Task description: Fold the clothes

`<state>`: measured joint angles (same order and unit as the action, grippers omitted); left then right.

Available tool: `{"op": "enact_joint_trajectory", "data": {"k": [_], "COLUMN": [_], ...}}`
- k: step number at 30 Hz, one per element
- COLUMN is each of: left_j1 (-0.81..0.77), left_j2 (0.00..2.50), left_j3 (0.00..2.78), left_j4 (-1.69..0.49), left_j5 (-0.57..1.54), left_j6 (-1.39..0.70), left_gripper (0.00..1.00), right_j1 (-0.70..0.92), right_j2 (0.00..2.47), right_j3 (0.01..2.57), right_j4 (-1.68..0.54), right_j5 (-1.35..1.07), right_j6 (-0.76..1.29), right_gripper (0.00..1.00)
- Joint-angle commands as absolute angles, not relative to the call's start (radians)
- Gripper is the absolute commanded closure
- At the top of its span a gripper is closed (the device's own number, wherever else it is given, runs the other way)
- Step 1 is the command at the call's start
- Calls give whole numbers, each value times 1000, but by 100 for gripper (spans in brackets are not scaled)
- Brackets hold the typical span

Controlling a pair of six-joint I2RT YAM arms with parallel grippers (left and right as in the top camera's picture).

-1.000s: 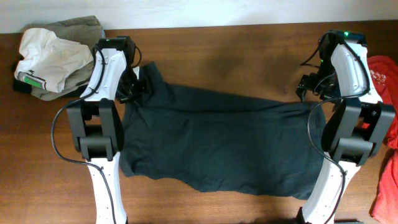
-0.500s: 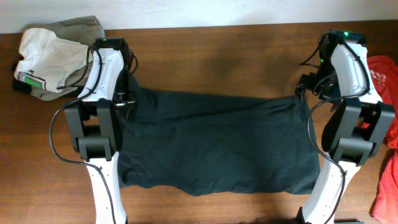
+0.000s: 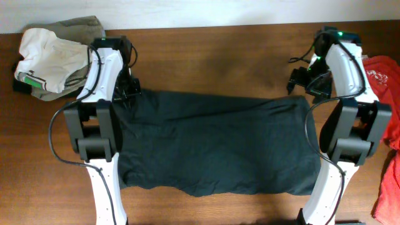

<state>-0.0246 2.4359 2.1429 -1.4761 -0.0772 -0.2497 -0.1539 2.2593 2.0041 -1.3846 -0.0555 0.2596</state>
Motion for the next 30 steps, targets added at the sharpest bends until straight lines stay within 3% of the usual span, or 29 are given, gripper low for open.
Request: {"op": "enact_joint_trajectory", "data": {"k": [1, 4, 9, 11, 13, 16, 20, 21, 23, 25, 27, 29, 30], "left_j1": [-15, 8, 80, 97, 100, 106, 107, 105, 100, 72, 32, -2, -15], "left_j2": [2478, 2491, 2491, 2491, 2491, 2491, 2491, 2491, 2491, 2490, 2491, 2492, 2492], "left_j3": [2144, 2144, 2144, 2144, 2144, 2146, 2220, 2258, 2362, 2409, 2386, 2338, 2295], "left_j4": [-1494, -1508, -1530, -1520, -1520, -1534, -1610, -1634, -1687, -1685, -1668, -1616, -1572], "left_j5": [-87, -110, -154, -155, -155, -158, -153, -147, -96, 72, 90, 90, 91], "left_j6": [-237, -238, -264, -263, -259, -260, -260, -260, -258, -154, -137, -117, -117], "left_gripper": [87, 87, 87, 87, 87, 87, 91, 91, 91, 89, 78, 54, 48], "right_j1": [-93, -49, -47, -47, -47, -47, -47, -47, -47, -46, -46, -46, -46], "right_j2": [2249, 2249, 2249, 2249, 2249, 2249, 2249, 2249, 2249, 2249, 2249, 2249, 2249], "right_j3": [1971, 1875, 1771, 1771, 1771, 1781, 1818, 1822, 1822, 1822, 1820, 1810, 1791], "right_j4": [-1377, -1300, -1208, -1208, -1204, -1222, -1247, -1249, -1250, -1249, -1249, -1249, -1246], "right_j5": [-72, -68, -48, -40, 4, 81, 83, 83, 32, -146, -249, -248, -248], "right_j6": [244, 243, 239, 239, 241, 252, 252, 252, 251, 250, 239, 240, 240], "right_gripper": [16, 14, 21, 35, 58, 83, 94, 94, 40, 33, 26, 24, 24]}}
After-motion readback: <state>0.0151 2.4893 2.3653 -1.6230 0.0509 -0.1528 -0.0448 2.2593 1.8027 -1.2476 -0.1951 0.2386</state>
